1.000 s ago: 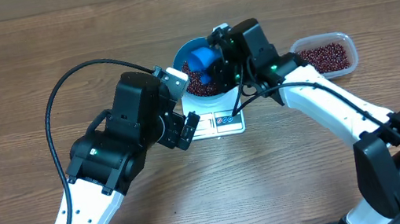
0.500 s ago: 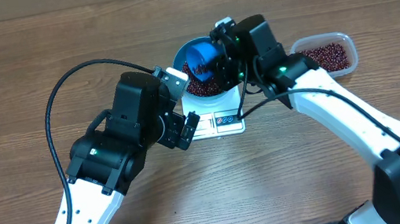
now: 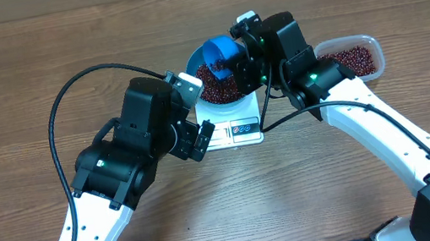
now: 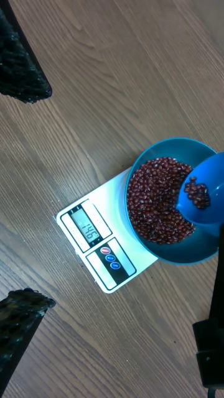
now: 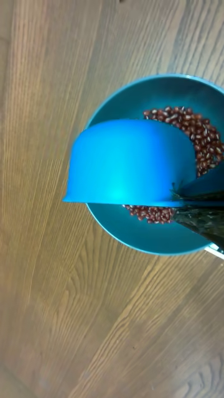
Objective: Scoop item into bowl and weigh 150g on scale
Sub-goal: 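Tilt the scoop to shake a few beans into the bowl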
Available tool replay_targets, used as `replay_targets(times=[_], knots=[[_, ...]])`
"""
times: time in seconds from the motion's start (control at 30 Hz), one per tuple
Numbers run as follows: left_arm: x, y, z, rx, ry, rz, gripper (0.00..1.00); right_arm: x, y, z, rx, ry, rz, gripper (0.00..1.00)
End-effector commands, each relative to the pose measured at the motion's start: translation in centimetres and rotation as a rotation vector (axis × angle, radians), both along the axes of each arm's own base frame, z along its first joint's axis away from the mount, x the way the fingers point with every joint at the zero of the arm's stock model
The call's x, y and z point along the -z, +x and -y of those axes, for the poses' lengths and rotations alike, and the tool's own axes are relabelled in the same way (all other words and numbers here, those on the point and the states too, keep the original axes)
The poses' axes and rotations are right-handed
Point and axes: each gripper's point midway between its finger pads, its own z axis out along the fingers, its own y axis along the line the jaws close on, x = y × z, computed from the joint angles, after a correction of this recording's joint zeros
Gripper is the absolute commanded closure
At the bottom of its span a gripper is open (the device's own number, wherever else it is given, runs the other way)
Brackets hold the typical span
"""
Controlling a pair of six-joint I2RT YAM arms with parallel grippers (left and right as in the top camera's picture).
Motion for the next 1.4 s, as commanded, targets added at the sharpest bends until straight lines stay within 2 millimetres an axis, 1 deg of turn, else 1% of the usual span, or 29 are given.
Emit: replay_targets(times=[0.0, 0.17, 0.23, 0.33, 0.43, 0.63, 0.83, 1.0, 1.17, 1.3, 1.37], knots=[[-0.8, 0.4, 0.2, 0.01, -0.01, 0.018, 0.0, -1.0, 0.2, 0.4, -0.034, -0.06, 0.075, 0.96], [-0.8, 0.4, 0.2, 0.01, -0.01, 0.018, 0.0, -0.5, 0.2, 1.1, -0.038, -0.121, 0.083, 0.96], [-0.8, 0.4, 0.2, 0.01, -0.01, 0.018, 0.0, -0.2, 0.0, 1.2, -0.085, -0.171, 0.104, 0.96], [-0.8, 0.4, 0.2, 0.01, -0.01, 0.018, 0.0, -0.4, 0.2, 1.1, -0.123, -0.204, 0.146, 0.96], [-0.8, 0.4, 0.2, 0.01, -0.01, 0.018, 0.0, -0.9, 0.5, 0.9, -0.126, -0.196, 0.172, 0.96], [-0.8, 0.4, 0.2, 0.01, -0.01, 0.018, 0.0, -0.6, 0.3, 0.9, -0.131, -0.199, 0.16, 0.96], [-0.8, 0.4, 0.2, 0.01, -0.01, 0.018, 0.01, -1.6, 0.9, 0.6, -0.127, -0.183, 0.206, 0.96], [-0.8, 0.4, 0.2, 0.01, -0.01, 0.018, 0.0, -1.1, 0.5, 0.6, -0.134, -0.193, 0.184, 0.96], [-0.8, 0.4, 0.2, 0.01, -0.01, 0.018, 0.0, -2.2, 1.3, 0.2, -0.126, -0.17, 0.238, 0.96], [-0.8, 0.4, 0.2, 0.01, -0.01, 0.018, 0.0, -0.9, 0.3, 0.7, -0.134, -0.197, 0.174, 0.96], [-0.8, 0.4, 0.2, 0.01, -0.01, 0.018, 0.01, -0.7, 0.3, 0.7, -0.135, -0.2, 0.167, 0.96]])
